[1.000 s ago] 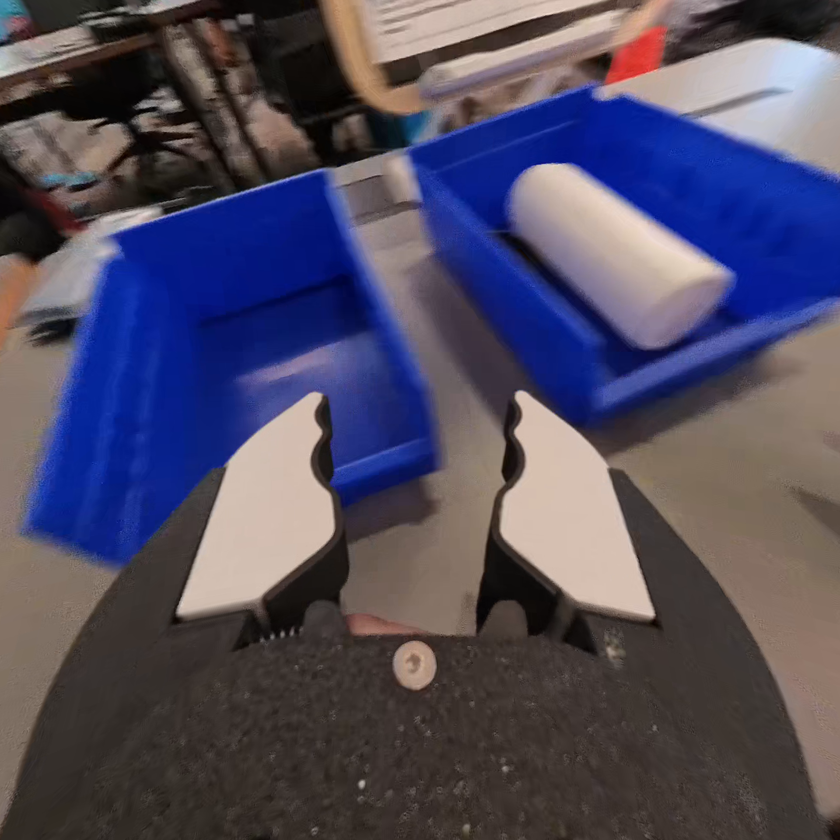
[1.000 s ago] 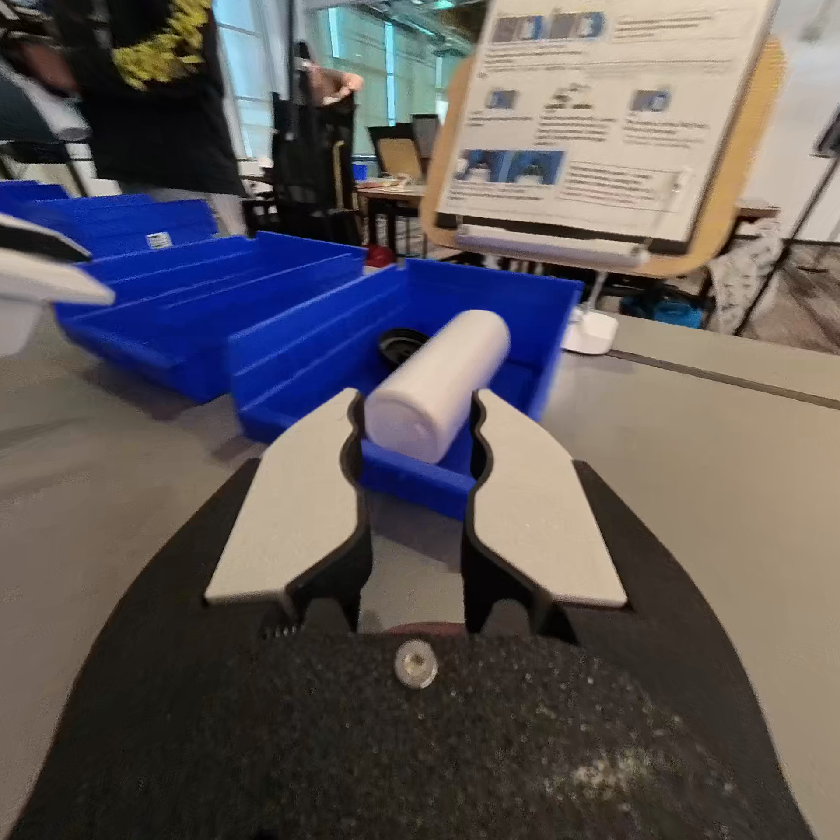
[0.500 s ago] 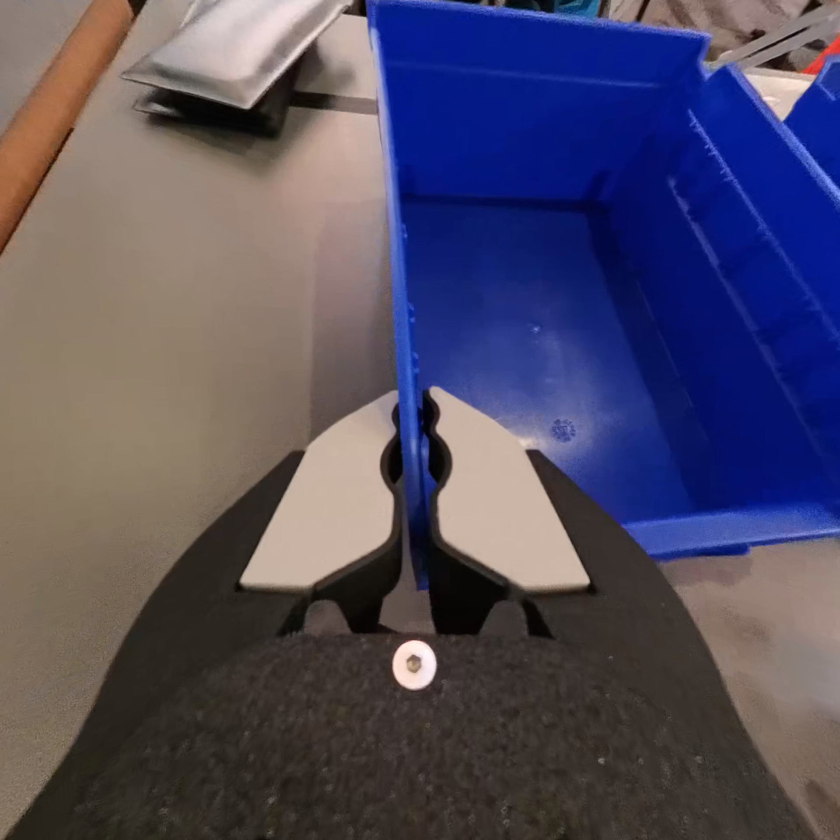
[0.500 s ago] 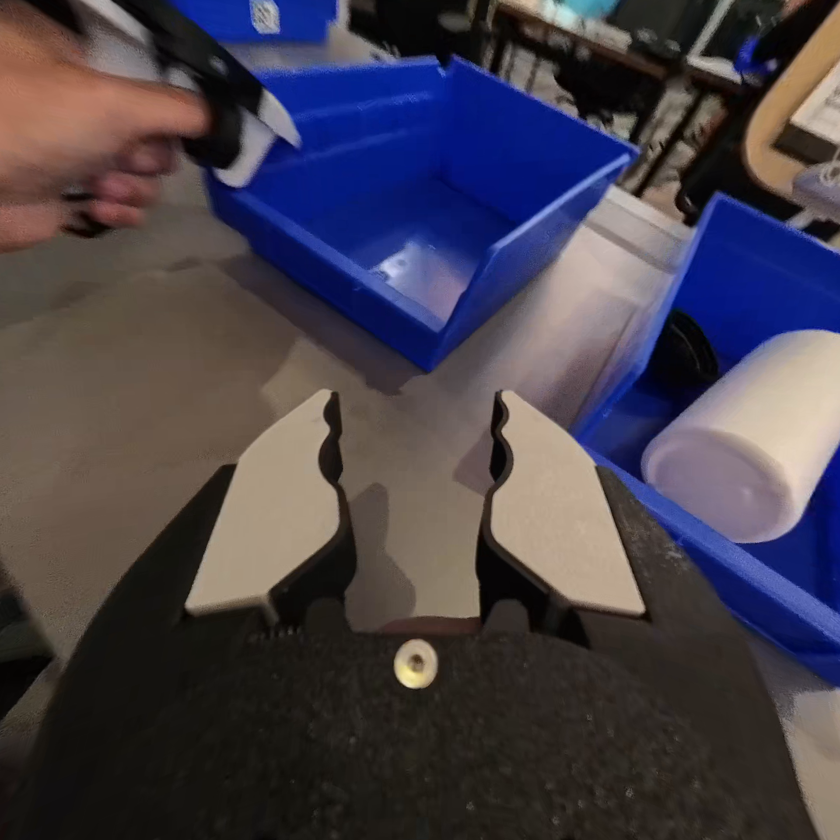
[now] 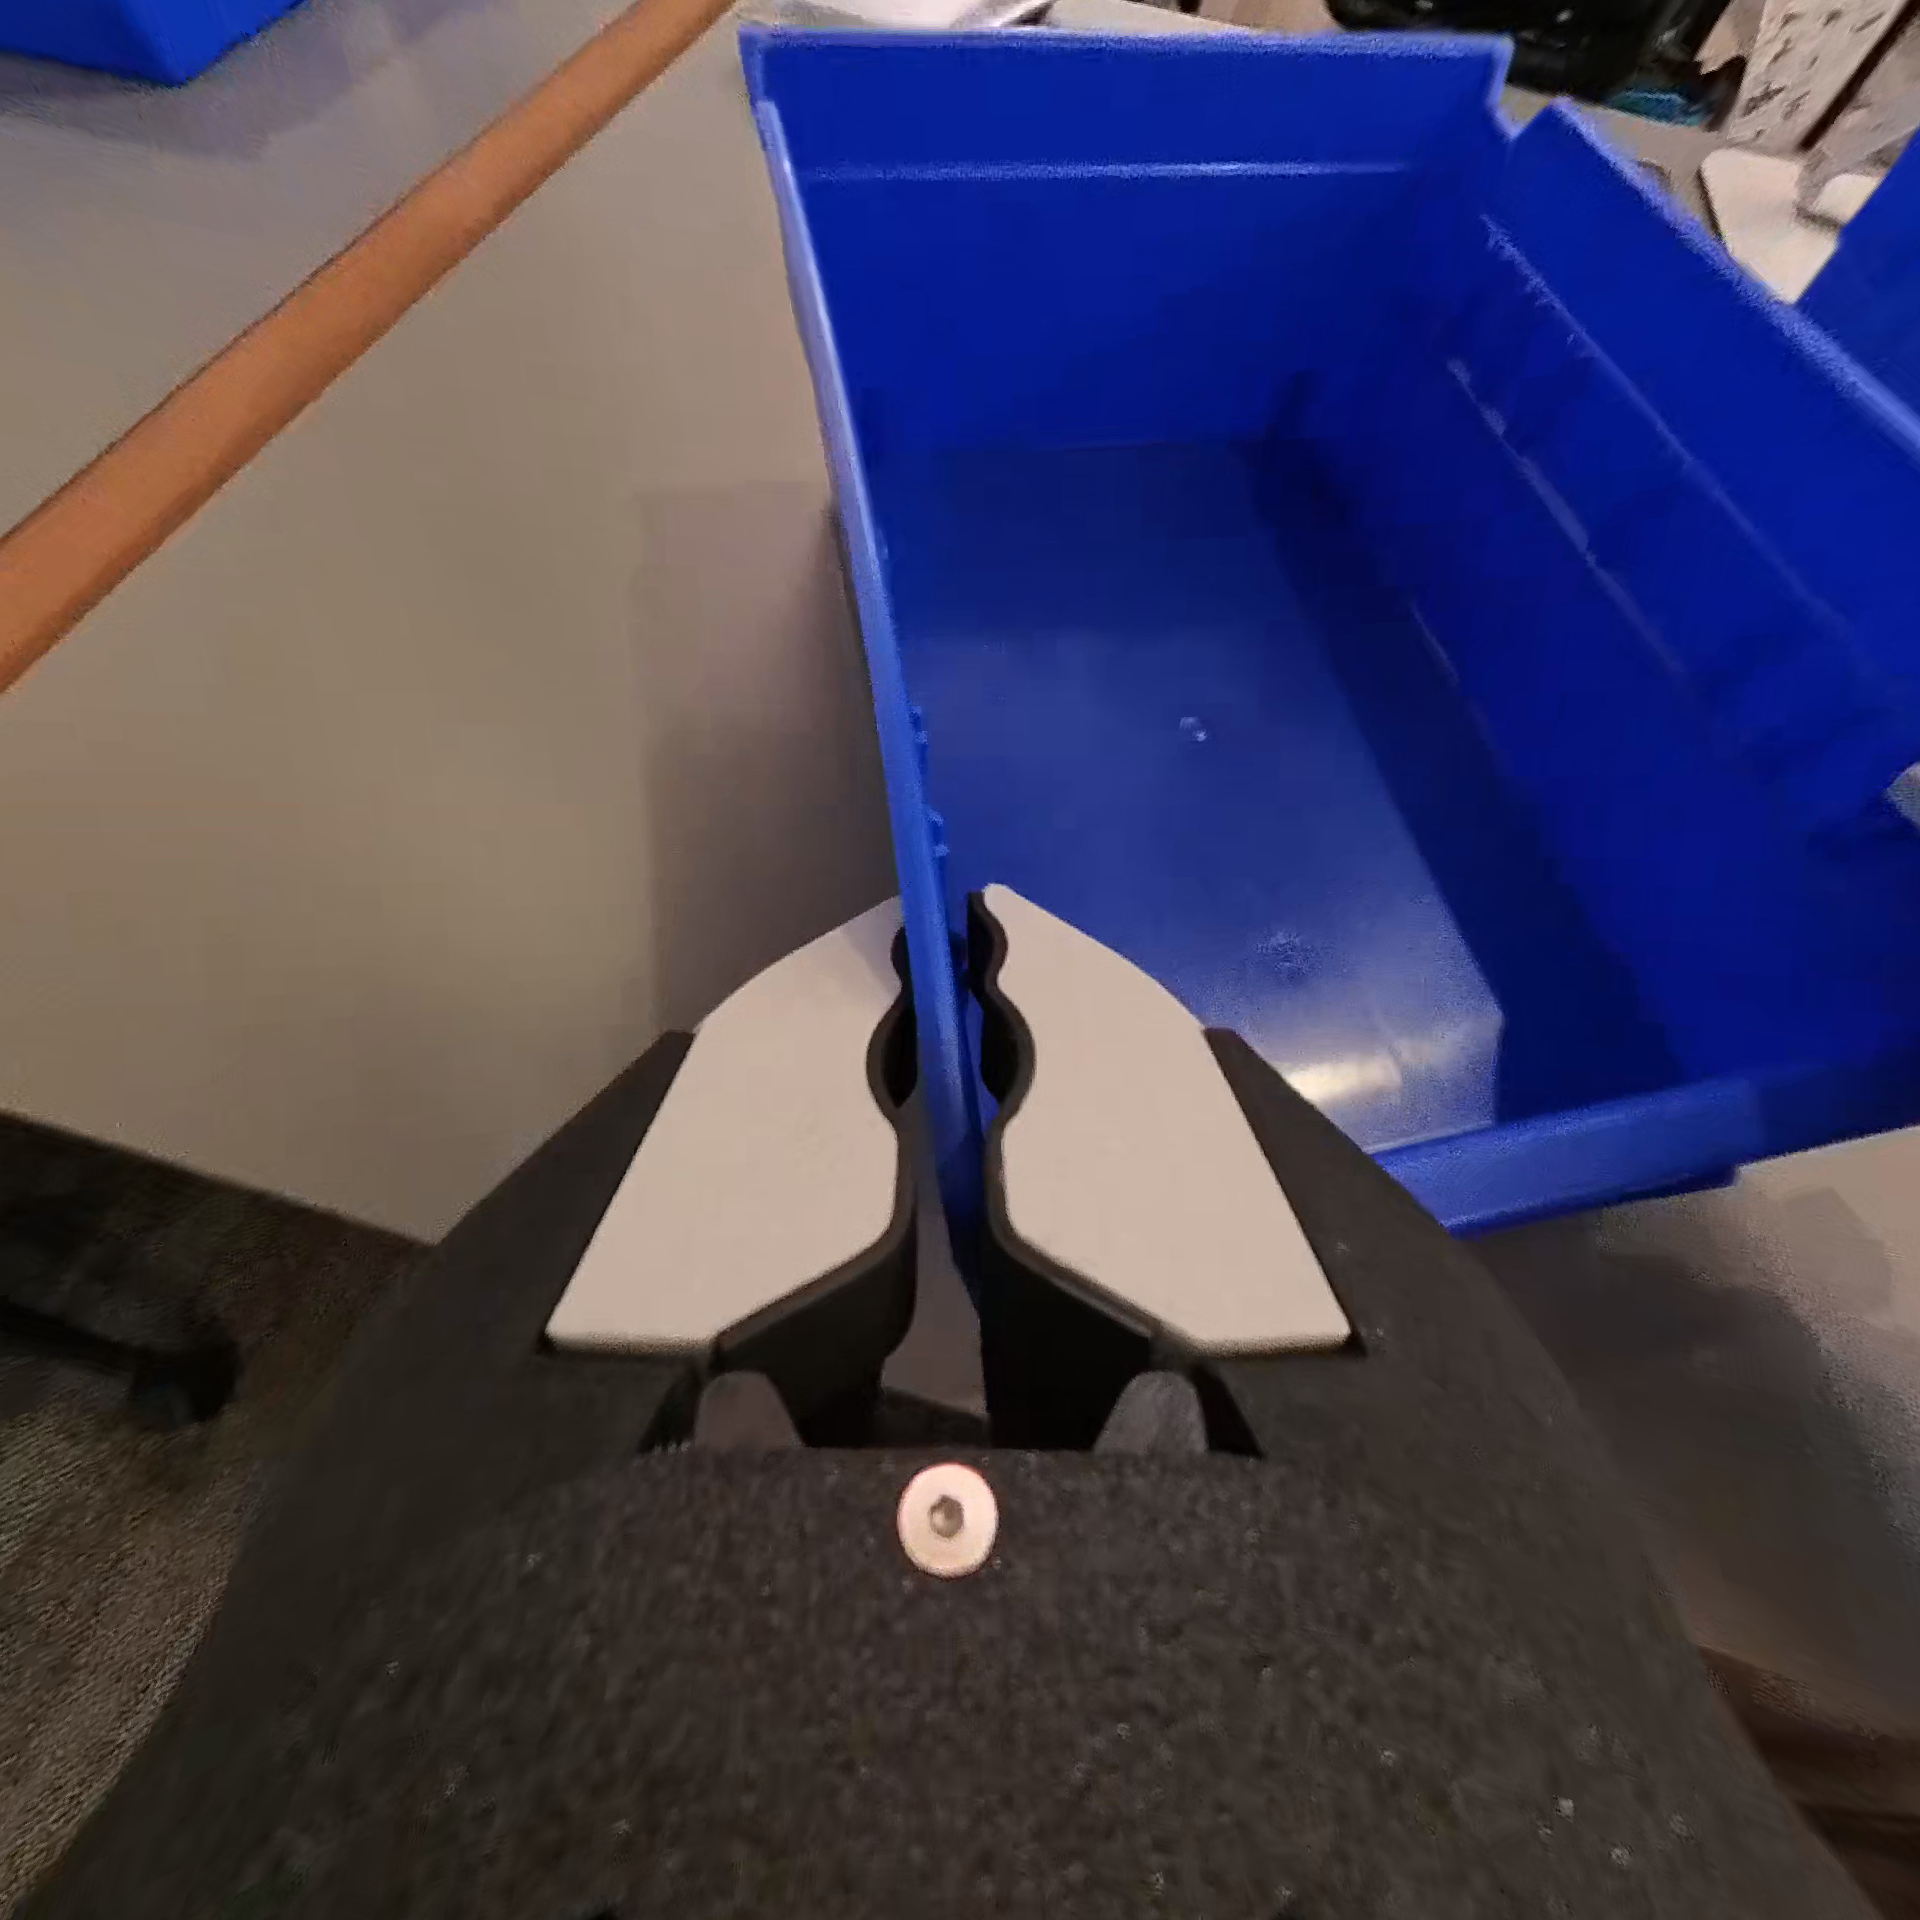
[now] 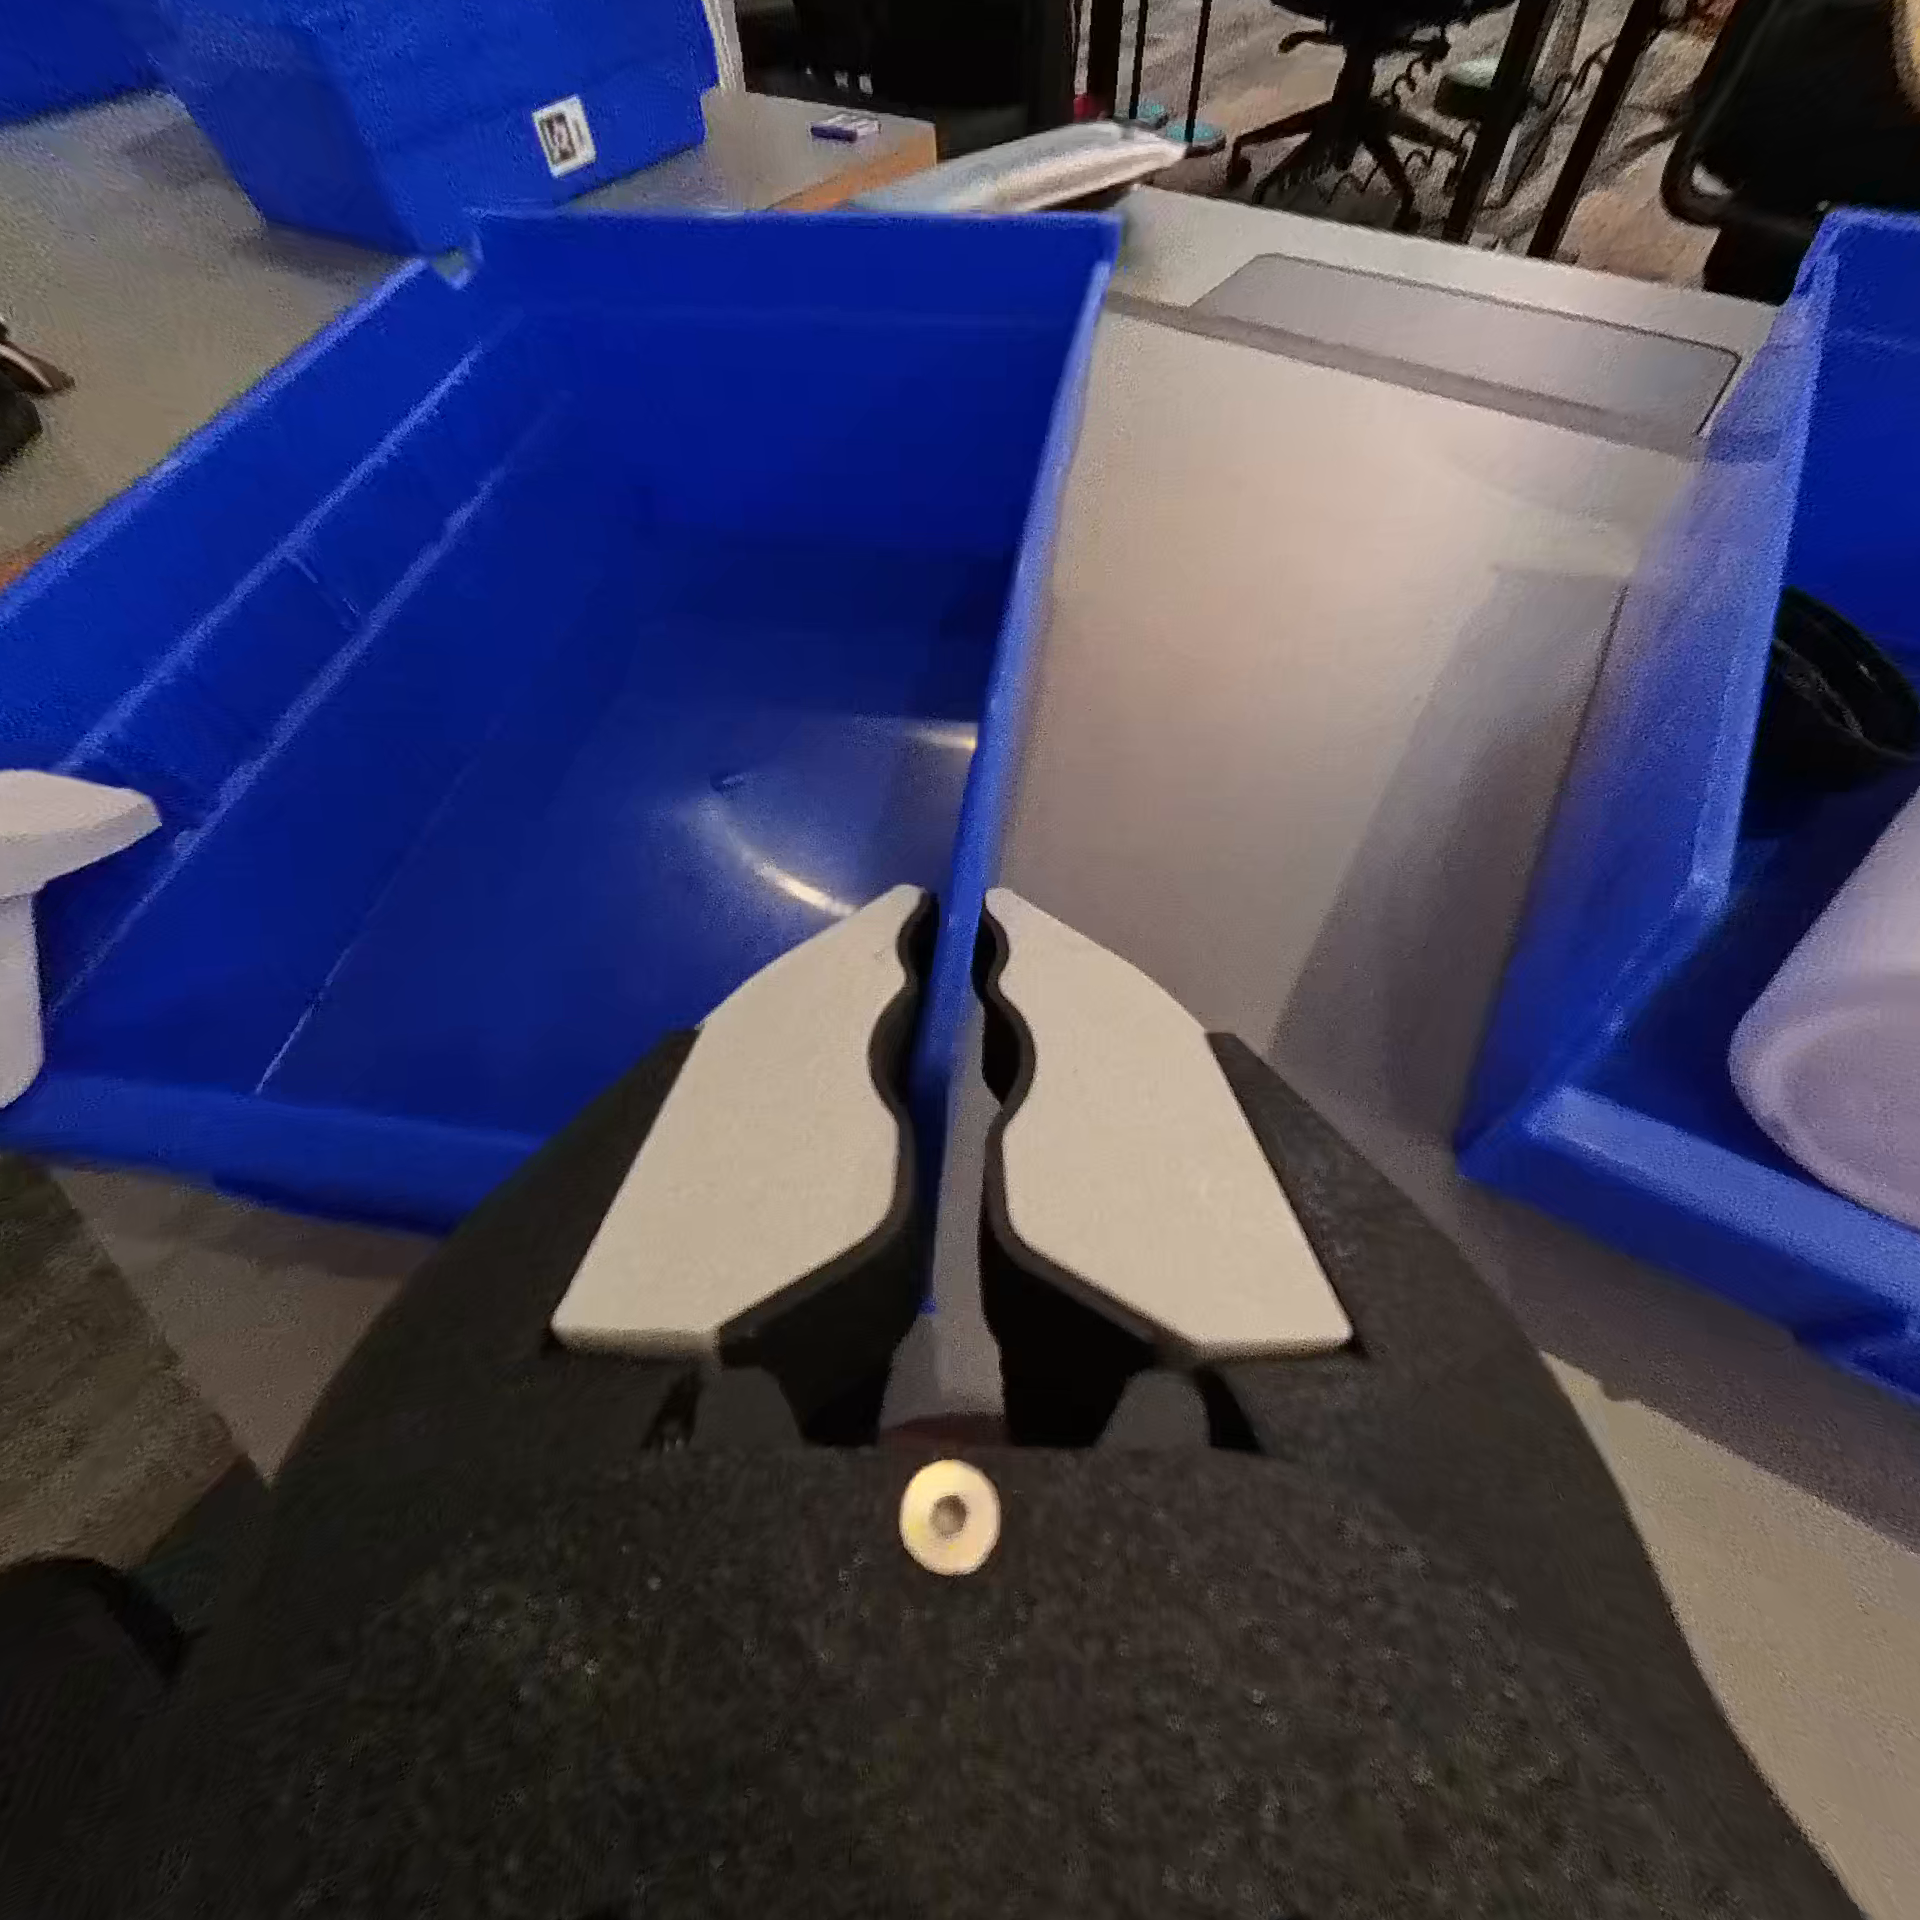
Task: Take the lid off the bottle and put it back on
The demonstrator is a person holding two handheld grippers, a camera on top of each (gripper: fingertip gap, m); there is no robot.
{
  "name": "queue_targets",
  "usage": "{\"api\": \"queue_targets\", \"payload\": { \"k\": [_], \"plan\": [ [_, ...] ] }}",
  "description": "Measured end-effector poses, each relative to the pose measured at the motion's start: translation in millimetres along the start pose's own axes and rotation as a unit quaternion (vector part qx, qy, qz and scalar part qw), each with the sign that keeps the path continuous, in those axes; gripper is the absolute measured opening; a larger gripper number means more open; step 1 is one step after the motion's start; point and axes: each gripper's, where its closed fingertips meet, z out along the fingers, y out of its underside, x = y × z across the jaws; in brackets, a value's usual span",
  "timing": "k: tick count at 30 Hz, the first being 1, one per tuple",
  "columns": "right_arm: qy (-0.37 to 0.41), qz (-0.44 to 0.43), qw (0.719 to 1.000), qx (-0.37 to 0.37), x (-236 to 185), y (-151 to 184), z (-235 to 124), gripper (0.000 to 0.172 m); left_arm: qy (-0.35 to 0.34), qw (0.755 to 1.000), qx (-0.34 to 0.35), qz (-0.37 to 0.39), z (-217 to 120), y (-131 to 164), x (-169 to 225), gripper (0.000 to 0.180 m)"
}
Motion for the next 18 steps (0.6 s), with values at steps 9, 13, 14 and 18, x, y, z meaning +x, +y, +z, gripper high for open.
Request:
{"api": "queue_targets", "payload": {
  "k": [9,13,14,18],
  "plan": [
    [0.099,-0.043,0.982,0.152,84.5,-101.7,-106.0,0.005,0.075,0.984,0.152,0.055,-45.8,-123.8,120.4,0.006],
    [0.184,0.020,0.964,0.193,197.2,-131.4,-178.0,0.005,0.155,0.967,0.177,0.103,-49.6,-170.4,257.3,0.006],
    [0.210,0.030,0.957,0.201,230.2,-135.9,-196.6,0.005,0.173,0.962,0.178,0.114,-48.6,-175.2,295.5,0.006],
    [0.297,0.028,0.939,0.174,356.7,-125.9,-264.7,0.005,0.230,0.951,0.162,0.130,-42.4,-166.5,441.1,0.007]
  ]
}}
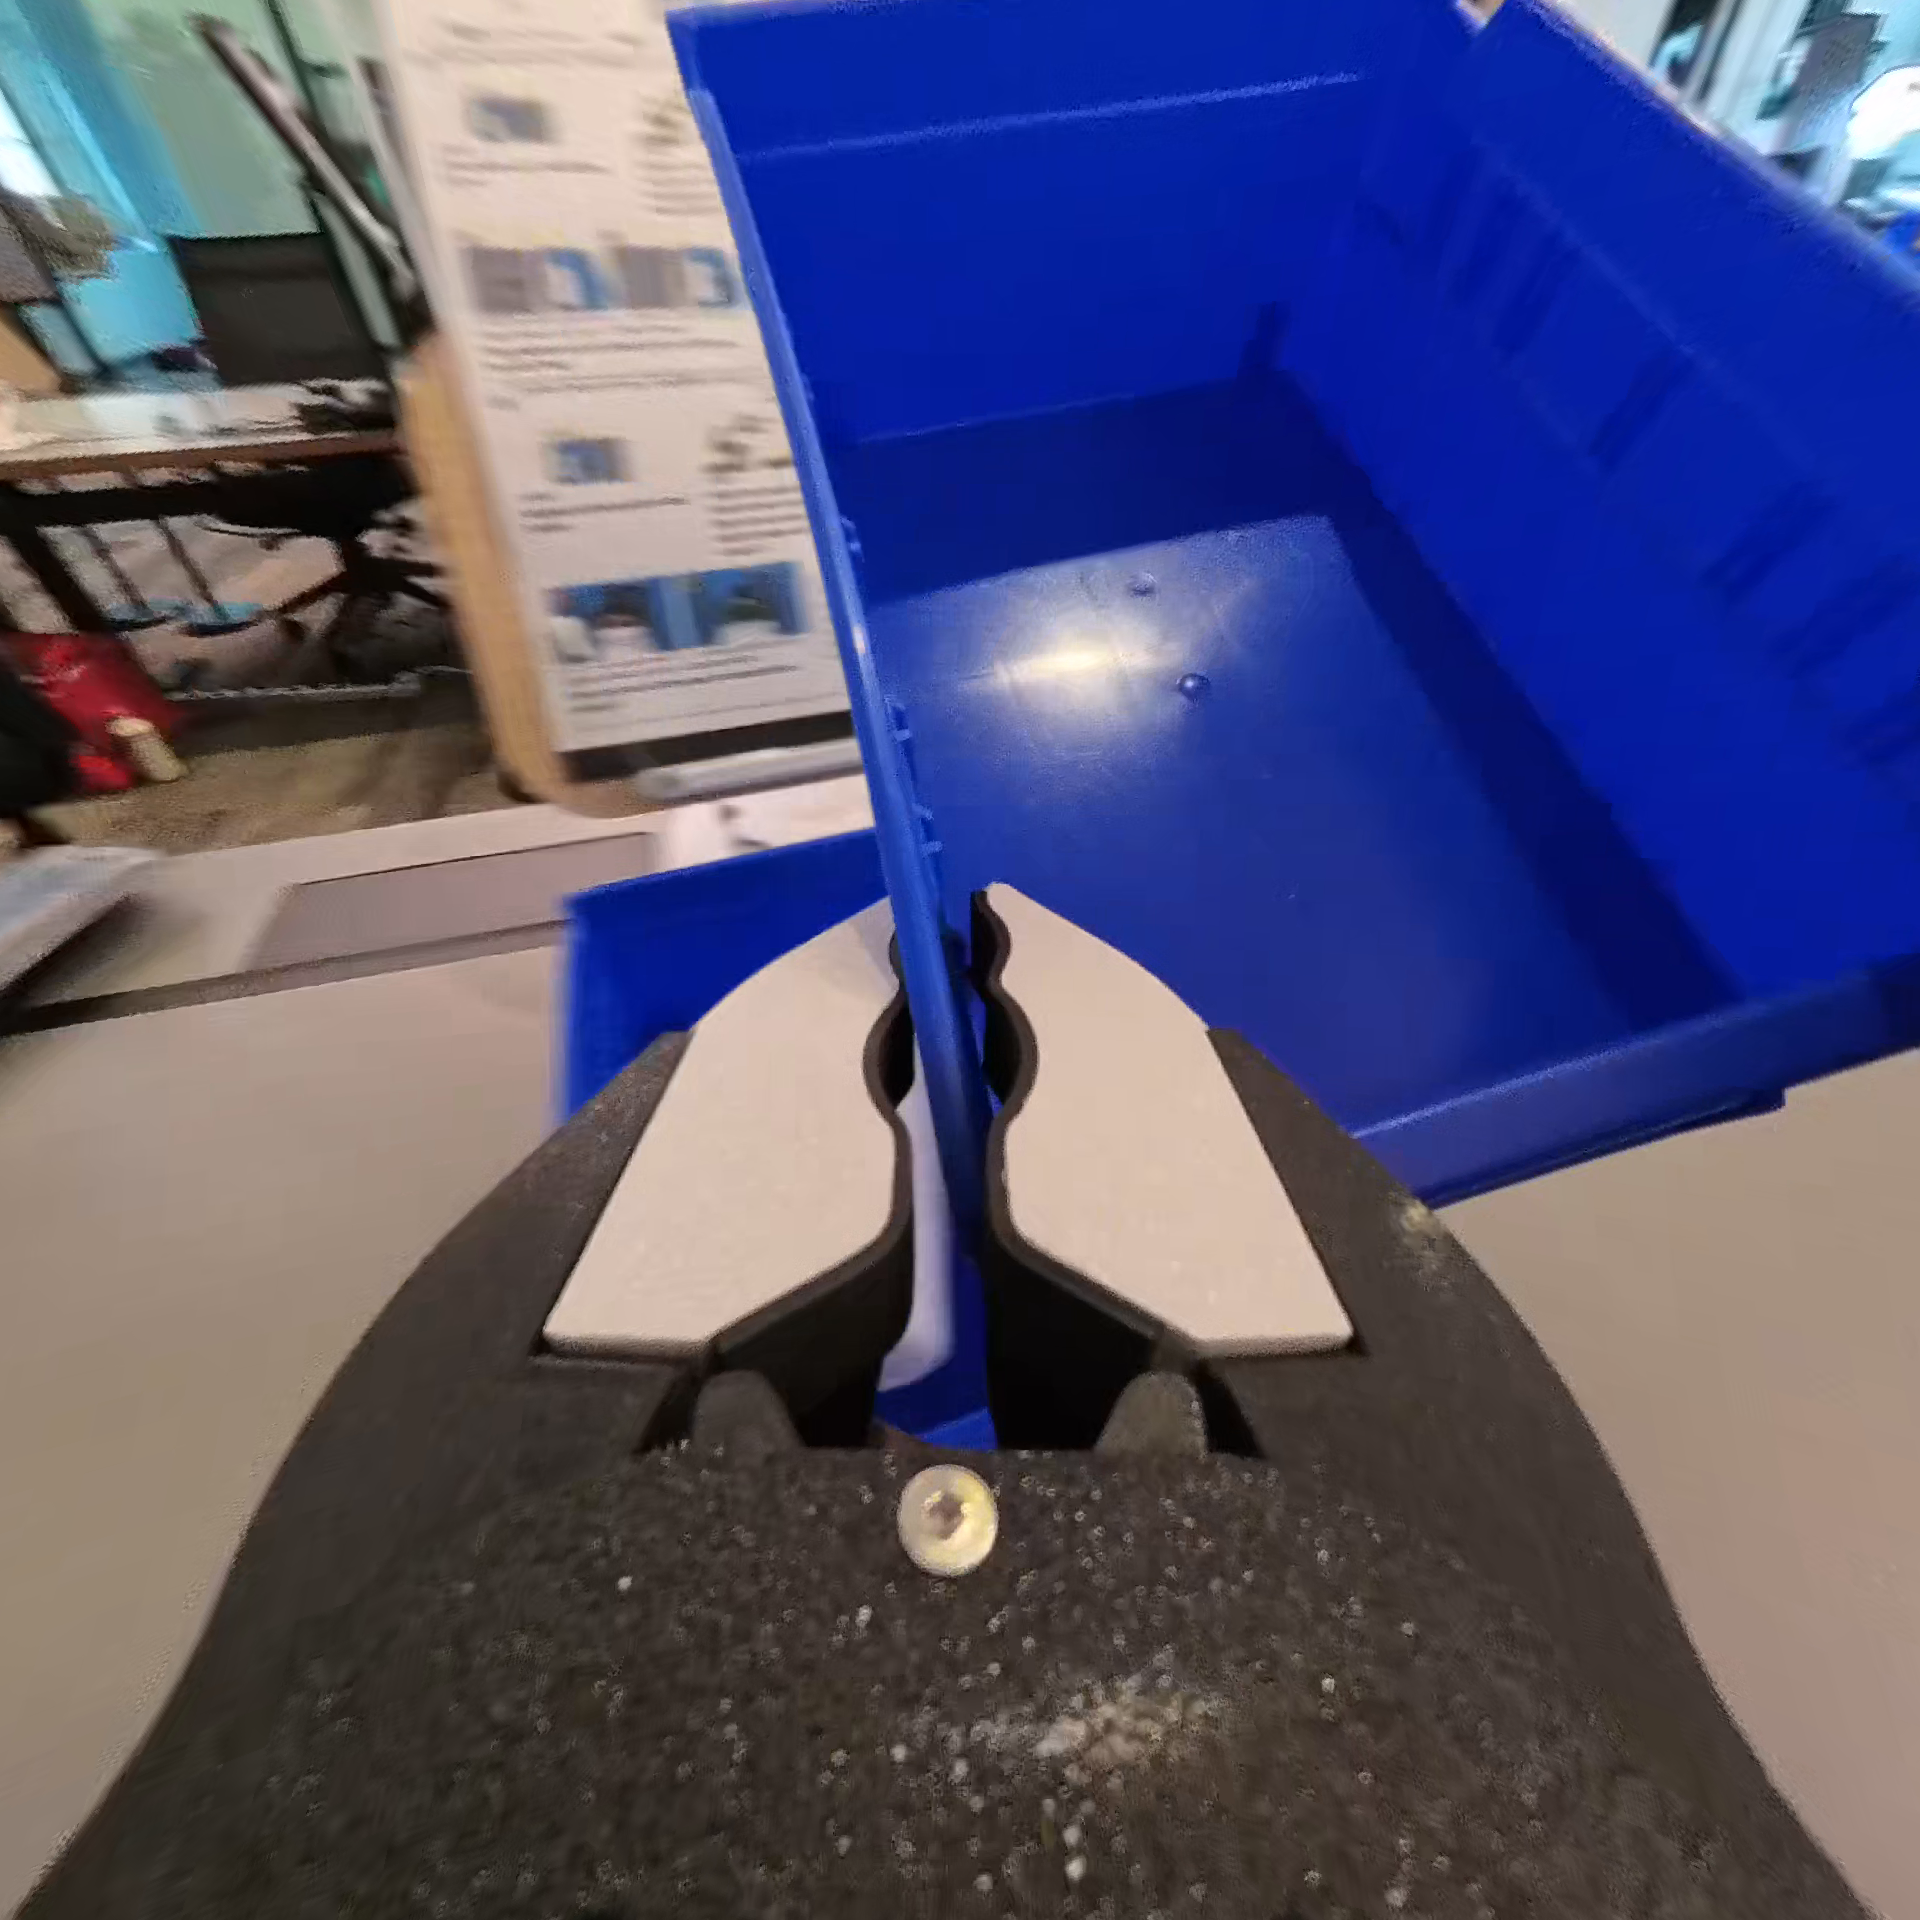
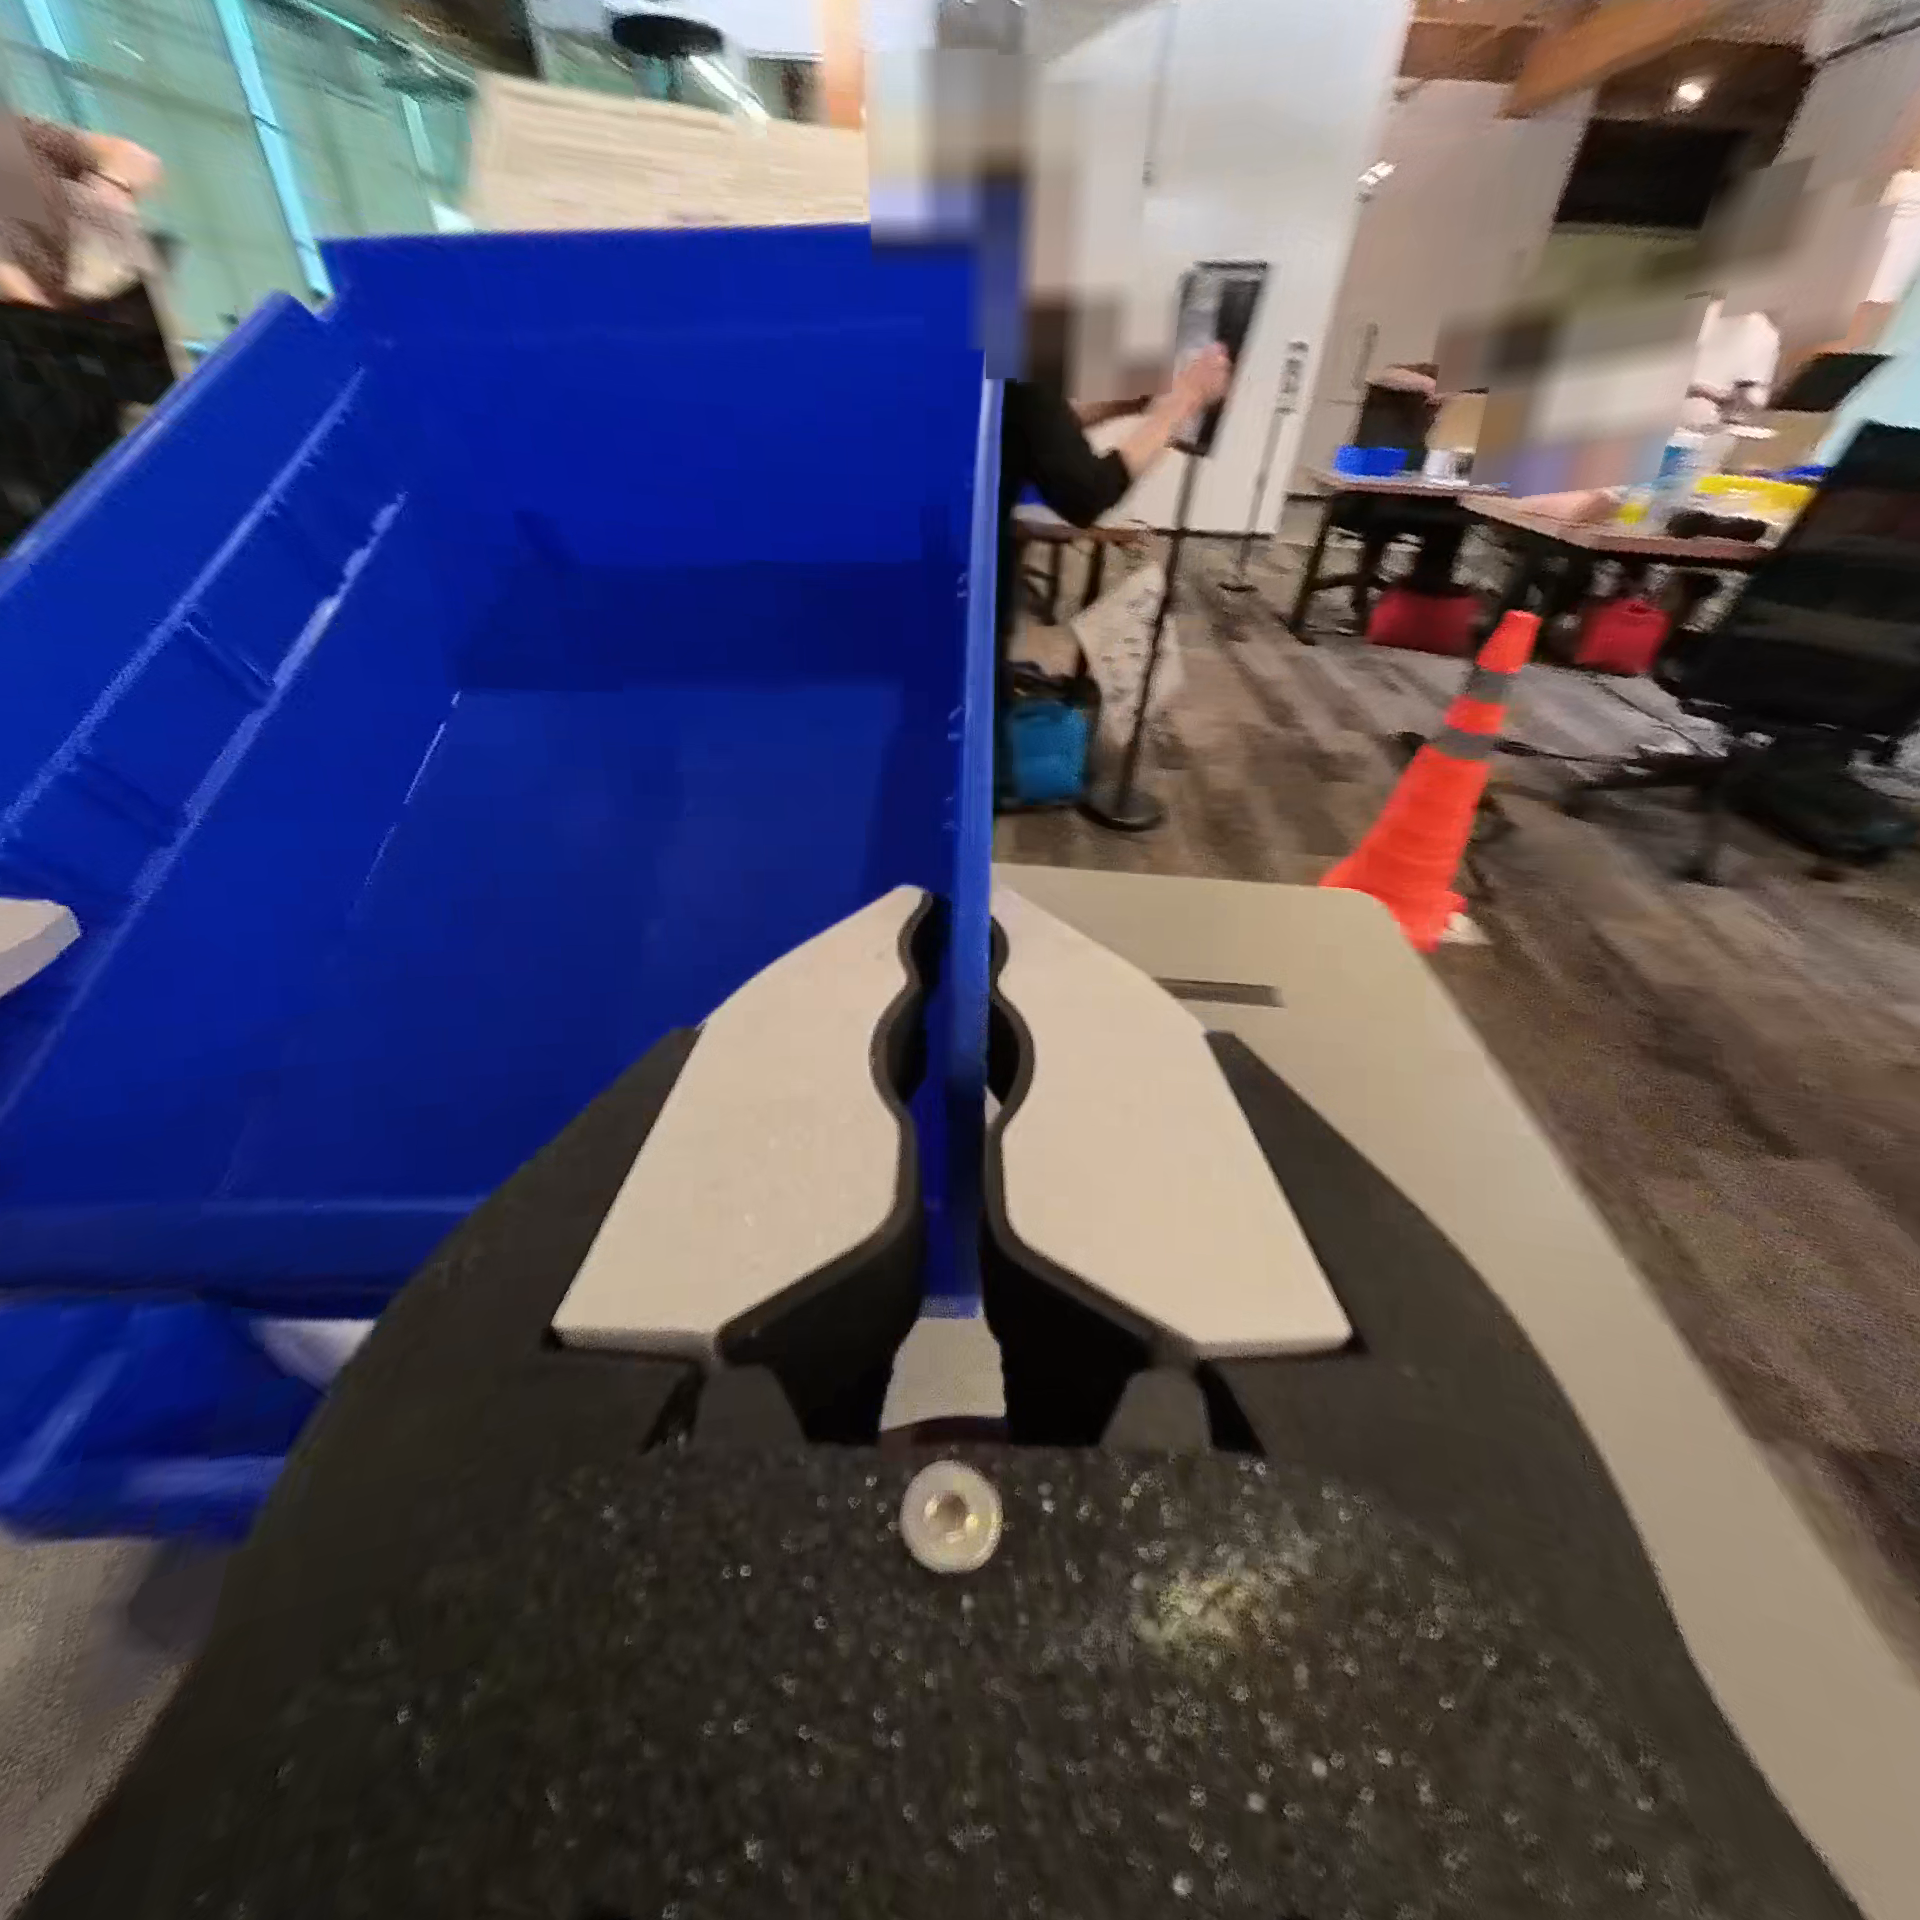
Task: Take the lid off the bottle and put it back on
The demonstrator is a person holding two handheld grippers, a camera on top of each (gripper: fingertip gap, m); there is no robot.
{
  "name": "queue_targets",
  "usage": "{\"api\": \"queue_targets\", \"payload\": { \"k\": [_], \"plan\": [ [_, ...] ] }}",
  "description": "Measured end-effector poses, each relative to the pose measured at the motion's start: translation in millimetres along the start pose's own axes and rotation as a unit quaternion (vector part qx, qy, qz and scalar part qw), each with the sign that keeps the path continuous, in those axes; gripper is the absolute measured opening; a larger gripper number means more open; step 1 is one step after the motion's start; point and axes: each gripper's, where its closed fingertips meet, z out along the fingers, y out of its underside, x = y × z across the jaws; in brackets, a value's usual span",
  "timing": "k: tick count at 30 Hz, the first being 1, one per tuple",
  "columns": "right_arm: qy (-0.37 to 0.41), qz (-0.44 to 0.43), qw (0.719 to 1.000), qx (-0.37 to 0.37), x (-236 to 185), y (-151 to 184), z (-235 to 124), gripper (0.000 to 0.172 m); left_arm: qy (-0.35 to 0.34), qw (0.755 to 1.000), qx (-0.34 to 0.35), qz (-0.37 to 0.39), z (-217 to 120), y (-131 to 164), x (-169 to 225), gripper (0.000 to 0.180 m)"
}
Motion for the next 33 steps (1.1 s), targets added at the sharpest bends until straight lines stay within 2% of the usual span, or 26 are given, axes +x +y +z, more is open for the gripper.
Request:
{"api": "queue_targets", "payload": {
  "k": [3,6,8,11,14,16,18,20,21,23,26,28,30,33],
  "plan": [
    [0.036,0.006,0.999,-0.026,92.1,24.3,10.0,0.006,0.029,0.999,-0.033,-0.017,44.0,28.2,86.0,0.007],
    [0.056,0.015,0.995,-0.075,164.4,77.9,20.3,0.006,0.041,0.996,-0.081,-0.007,79.3,70.7,152.7,0.007],
    [0.047,0.036,0.993,-0.102,197.9,118.7,24.5,0.006,0.046,0.993,-0.110,0.006,98.0,97.5,181.6,0.007],
    [0.025,0.070,0.989,-0.130,222.1,174.5,29.9,0.005,0.041,0.989,-0.140,0.016,115.3,130.6,202.2,0.007],
    [0.007,0.113,0.982,-0.149,227.7,212.1,38.0,0.005,0.039,0.985,-0.169,0.006,126.8,157.0,208.7,0.007],
    [0.020,0.106,0.979,-0.171,231.9,224.7,43.2,0.005,0.059,0.981,-0.183,-0.018,132.3,170.0,214.0,0.014],
    [0.027,0.111,0.982,-0.153,233.8,222.6,49.4,0.006,0.080,0.981,-0.174,-0.031,130.0,170.6,218.3,0.019],
    [0.019,0.123,0.981,-0.146,234.0,223.6,52.9,0.008,0.119,0.974,-0.191,-0.037,120.8,175.1,226.8,0.034],
    [0.013,0.120,0.982,-0.145,234.9,220.2,51.0,0.017,0.140,0.969,-0.197,-0.043,112.9,174.9,229.5,0.049],
    [0.023,0.101,0.986,-0.129,245.0,198.0,39.7,0.045,0.180,0.964,-0.187,-0.049,89.8,161.4,225.0,0.061],
    [0.005,0.087,0.996,-0.035,246.1,129.7,11.2,0.048,0.213,0.967,-0.136,-0.026,47.0,118.4,187.1,0.067],
    [-0.037,0.073,0.996,0.023,228.1,80.7,-8.5,0.057,0.203,0.974,-0.105,-0.004,22.2,88.8,139.6,0.067],
    [-0.051,0.050,0.995,0.064,206.9,38.0,-24.3,0.059,0.159,0.984,-0.077,0.013,3.4,65.4,75.8,0.065],
    [-0.069,0.010,0.990,0.119,156.9,-9.8,-35.4,0.062,0.053,0.996,-0.062,0.037,-14.7,58.5,-32.6,0.065]
  ]
}}
